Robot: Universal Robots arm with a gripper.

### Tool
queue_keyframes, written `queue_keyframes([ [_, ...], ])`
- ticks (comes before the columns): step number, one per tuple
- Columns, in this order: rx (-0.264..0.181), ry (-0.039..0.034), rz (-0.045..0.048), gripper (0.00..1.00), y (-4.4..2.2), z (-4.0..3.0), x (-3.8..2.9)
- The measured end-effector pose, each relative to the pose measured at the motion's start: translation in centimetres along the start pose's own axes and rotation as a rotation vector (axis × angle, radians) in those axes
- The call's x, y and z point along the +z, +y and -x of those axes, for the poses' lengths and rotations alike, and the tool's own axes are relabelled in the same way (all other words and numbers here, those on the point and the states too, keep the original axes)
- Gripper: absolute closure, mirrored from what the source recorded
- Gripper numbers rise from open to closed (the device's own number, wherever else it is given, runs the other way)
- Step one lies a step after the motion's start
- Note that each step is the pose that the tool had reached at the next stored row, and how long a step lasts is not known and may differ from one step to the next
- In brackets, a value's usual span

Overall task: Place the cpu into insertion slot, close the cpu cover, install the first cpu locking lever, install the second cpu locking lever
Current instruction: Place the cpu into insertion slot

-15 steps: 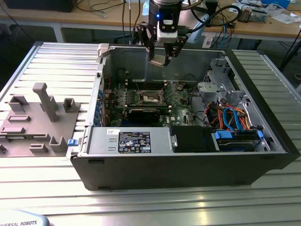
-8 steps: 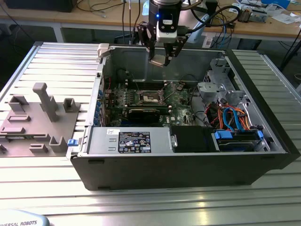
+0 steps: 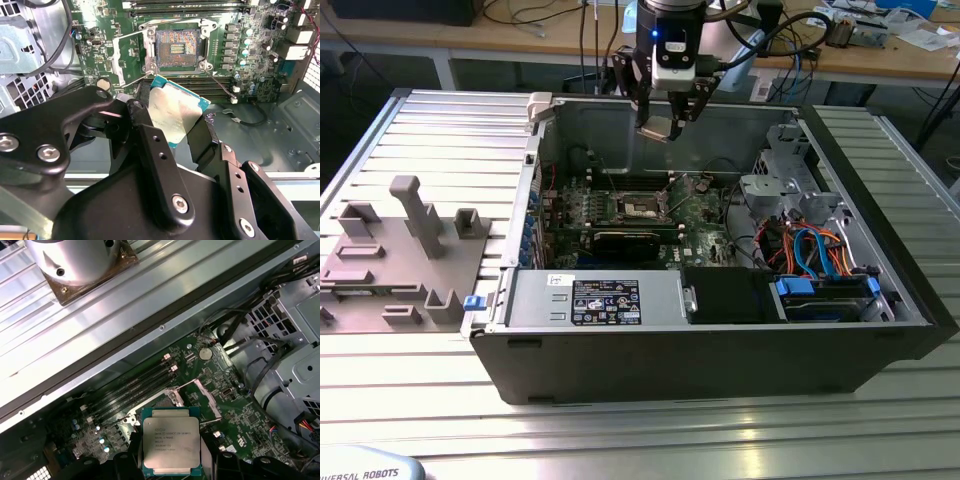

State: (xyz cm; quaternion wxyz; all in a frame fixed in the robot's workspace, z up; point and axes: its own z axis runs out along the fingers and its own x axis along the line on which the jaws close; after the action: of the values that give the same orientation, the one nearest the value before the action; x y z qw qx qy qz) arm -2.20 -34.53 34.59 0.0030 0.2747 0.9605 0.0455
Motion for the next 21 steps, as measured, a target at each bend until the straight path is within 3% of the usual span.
queue_keyframes([
  [21, 0.04, -0.0036, 0.0008, 0.46, 0.0, 0.0, 0.0],
])
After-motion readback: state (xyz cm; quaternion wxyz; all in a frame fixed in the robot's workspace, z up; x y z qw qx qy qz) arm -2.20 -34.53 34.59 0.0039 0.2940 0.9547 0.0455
